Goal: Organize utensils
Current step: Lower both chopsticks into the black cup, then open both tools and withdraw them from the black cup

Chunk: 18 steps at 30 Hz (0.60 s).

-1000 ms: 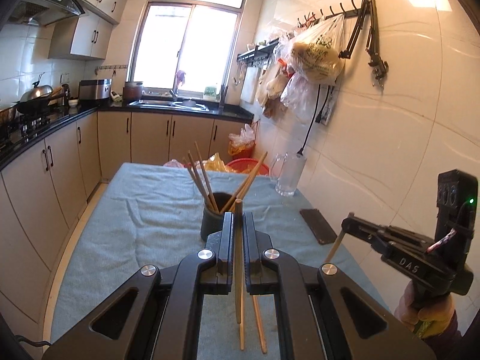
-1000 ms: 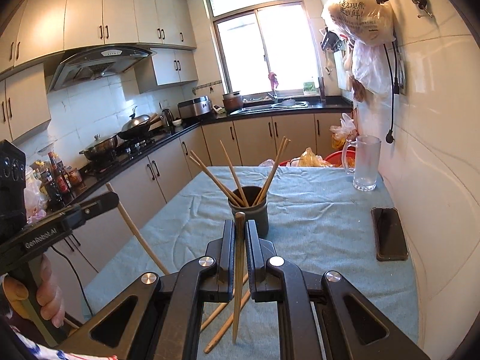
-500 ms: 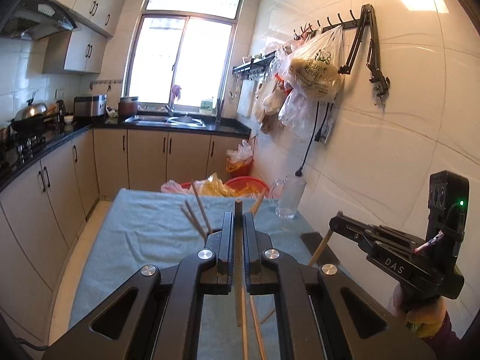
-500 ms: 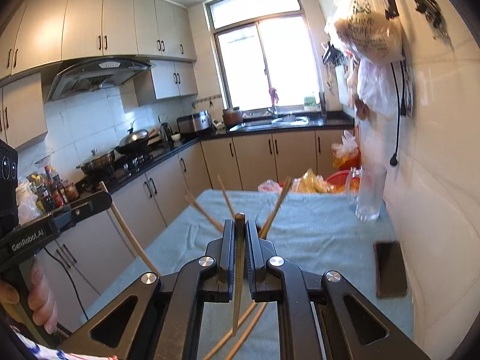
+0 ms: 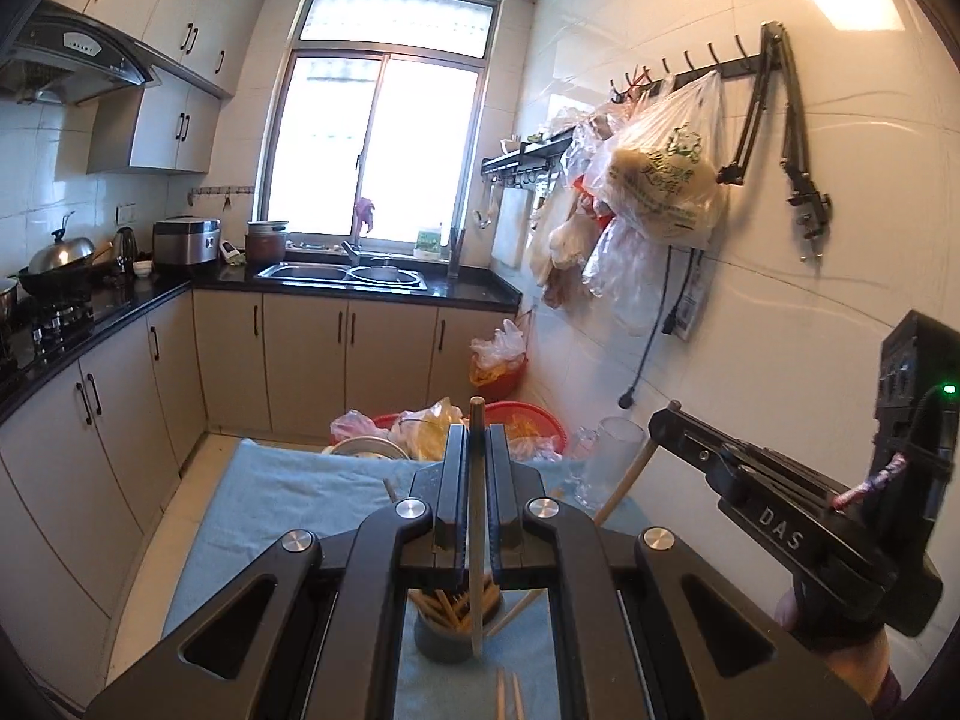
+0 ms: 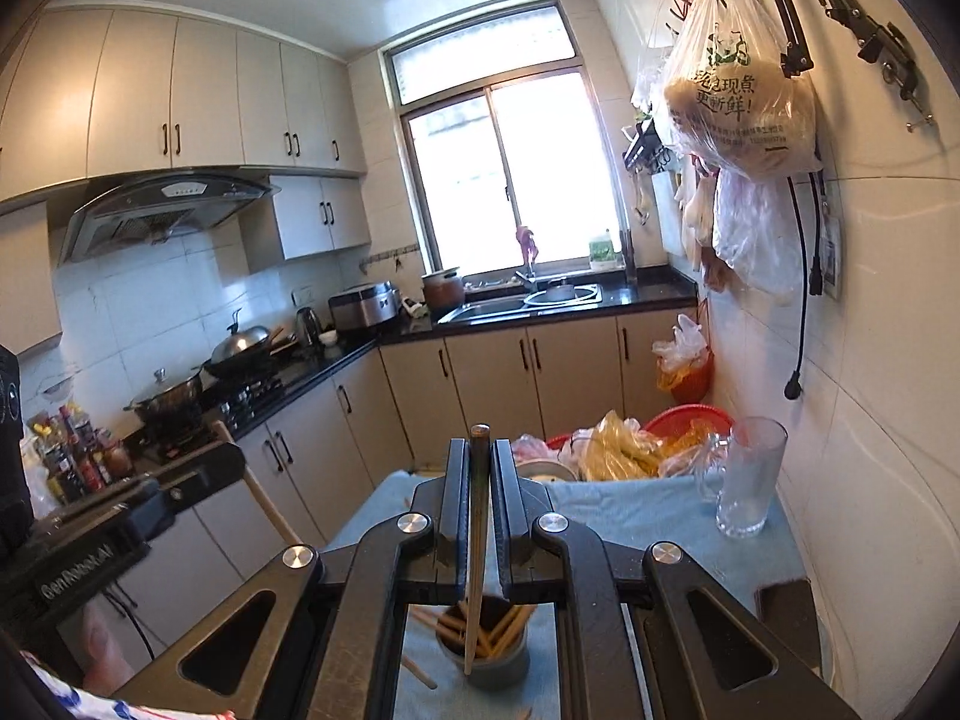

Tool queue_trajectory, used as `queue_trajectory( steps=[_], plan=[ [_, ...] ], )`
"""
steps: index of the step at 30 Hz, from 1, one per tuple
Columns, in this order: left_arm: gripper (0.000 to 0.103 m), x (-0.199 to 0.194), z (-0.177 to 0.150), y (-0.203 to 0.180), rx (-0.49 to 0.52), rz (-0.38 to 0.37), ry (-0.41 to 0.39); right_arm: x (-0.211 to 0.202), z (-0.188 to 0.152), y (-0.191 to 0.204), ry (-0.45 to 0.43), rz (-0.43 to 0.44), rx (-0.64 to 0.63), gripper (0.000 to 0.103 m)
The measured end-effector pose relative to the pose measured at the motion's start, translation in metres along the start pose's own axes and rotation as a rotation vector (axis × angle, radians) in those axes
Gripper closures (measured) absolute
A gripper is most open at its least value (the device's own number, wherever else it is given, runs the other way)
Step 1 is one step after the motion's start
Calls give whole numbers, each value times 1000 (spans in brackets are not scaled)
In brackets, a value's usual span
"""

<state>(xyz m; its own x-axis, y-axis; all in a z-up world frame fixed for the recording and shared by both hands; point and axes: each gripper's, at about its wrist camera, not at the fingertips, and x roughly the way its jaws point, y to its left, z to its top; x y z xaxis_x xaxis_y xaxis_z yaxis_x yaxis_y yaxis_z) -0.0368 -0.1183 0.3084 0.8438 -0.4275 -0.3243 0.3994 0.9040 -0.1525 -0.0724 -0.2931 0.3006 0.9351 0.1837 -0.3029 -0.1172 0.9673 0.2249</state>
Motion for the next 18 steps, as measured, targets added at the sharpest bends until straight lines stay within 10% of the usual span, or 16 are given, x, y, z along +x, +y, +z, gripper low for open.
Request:
queue_trajectory(
  steps=[18],
  plan=[
    [97, 86, -27, 27, -68, 51, 137, 81, -50, -31, 162, -36, 44, 95]
  ],
)
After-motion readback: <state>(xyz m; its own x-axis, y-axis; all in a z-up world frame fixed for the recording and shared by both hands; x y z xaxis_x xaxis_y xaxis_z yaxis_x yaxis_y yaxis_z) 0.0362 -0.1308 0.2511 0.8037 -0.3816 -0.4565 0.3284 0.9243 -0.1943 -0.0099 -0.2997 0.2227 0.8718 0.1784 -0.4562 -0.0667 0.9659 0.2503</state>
